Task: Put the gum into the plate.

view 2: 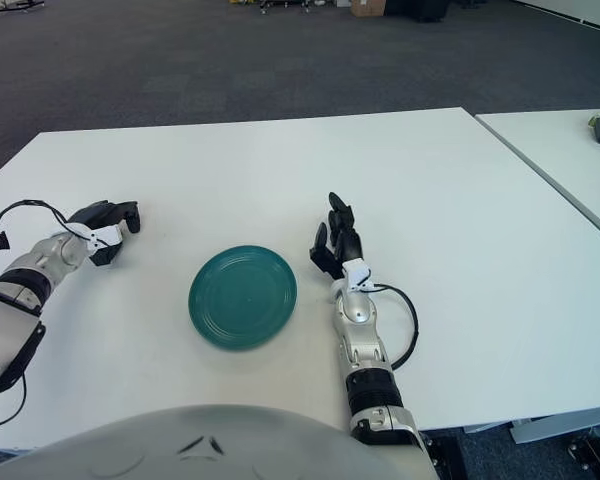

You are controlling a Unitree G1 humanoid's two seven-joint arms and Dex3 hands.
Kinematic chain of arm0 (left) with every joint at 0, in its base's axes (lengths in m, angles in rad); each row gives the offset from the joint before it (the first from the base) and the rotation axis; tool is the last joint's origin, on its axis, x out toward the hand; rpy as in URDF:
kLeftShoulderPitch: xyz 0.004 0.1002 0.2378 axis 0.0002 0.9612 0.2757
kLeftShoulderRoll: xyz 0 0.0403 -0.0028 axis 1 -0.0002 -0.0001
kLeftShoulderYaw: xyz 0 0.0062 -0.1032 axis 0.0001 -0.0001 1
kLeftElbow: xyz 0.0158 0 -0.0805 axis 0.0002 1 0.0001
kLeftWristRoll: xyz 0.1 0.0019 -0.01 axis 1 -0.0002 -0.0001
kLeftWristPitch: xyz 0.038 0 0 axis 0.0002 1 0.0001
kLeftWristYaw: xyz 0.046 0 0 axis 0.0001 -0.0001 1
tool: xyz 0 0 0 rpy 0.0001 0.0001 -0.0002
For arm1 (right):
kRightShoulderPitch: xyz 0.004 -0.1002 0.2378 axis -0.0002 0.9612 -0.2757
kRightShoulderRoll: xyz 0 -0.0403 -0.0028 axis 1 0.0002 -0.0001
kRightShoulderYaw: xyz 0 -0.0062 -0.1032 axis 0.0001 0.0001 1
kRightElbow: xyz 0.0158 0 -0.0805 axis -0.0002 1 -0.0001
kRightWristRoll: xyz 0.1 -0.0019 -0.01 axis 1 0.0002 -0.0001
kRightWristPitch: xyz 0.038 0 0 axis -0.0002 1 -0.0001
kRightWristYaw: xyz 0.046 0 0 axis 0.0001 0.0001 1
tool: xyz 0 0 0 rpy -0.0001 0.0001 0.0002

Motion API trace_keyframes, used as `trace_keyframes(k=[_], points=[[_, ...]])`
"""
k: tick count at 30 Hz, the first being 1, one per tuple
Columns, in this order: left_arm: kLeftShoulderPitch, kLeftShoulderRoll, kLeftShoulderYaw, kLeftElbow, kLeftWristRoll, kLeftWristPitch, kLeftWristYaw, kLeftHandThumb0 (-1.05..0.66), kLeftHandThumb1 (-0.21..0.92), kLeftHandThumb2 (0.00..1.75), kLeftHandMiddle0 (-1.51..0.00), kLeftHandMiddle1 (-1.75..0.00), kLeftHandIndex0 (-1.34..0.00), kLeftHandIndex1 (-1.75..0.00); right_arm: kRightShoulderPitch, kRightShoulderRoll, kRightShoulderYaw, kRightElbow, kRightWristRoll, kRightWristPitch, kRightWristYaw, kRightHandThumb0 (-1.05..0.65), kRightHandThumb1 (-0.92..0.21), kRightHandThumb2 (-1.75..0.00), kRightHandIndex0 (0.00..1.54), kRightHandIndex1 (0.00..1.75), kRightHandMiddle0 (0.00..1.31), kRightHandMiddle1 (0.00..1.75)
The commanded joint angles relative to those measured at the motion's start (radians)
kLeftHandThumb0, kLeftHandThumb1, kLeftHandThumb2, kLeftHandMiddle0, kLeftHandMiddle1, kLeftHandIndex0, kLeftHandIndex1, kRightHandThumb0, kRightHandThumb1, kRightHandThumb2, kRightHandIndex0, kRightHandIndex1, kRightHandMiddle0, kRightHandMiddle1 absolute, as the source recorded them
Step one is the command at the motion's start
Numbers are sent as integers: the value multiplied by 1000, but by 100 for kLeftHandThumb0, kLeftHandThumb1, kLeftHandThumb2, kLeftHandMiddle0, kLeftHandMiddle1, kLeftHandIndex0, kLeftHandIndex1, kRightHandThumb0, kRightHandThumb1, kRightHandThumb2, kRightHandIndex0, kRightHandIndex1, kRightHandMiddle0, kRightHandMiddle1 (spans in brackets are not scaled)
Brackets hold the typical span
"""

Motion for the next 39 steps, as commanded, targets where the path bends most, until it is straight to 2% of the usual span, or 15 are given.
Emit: trace_keyframes(k=[1,10,13,16,22,26,32,39], points=[[18,14,8,-1,-7,-15,-56,0,15,148,-76,-163,-54,-175,40,-11,-12,55,8,40,3,-64,-92,-96,14,0,0,39],[-33,102,57,-131,-30,-120,-117,0,18,144,-75,-161,-51,-175,46,-8,-9,45,4,50,-2,-64,-92,-96,15,0,0,40],[-24,160,96,-247,-70,-170,-183,0,18,143,-75,-160,-51,-175,45,-8,-9,46,5,56,-1,-64,-92,-96,15,0,0,41],[-1,194,127,-359,-89,-179,-215,0,19,143,-74,-161,-51,-175,45,-8,-7,49,1,55,-3,-64,-92,-96,15,0,0,41],[73,227,174,-593,-84,-140,-222,0,19,146,-69,-169,-52,-175,45,-7,-3,54,-7,57,-9,-65,-92,-96,16,1,0,42],[147,237,212,-800,-118,-69,-289,0,18,145,-69,-168,-53,-175,46,-6,-1,56,-12,55,-13,-65,-92,-96,16,1,0,43],[206,223,239,-912,-164,-26,-347,0,17,146,-70,-166,-55,-175,49,-4,2,54,-15,56,-17,-64,-92,-97,17,1,0,43],[234,203,255,-987,-186,-3,-396,0,15,146,-73,-161,-57,-175,52,-4,7,51,-17,58,-18,-65,-92,-97,16,1,0,42]])
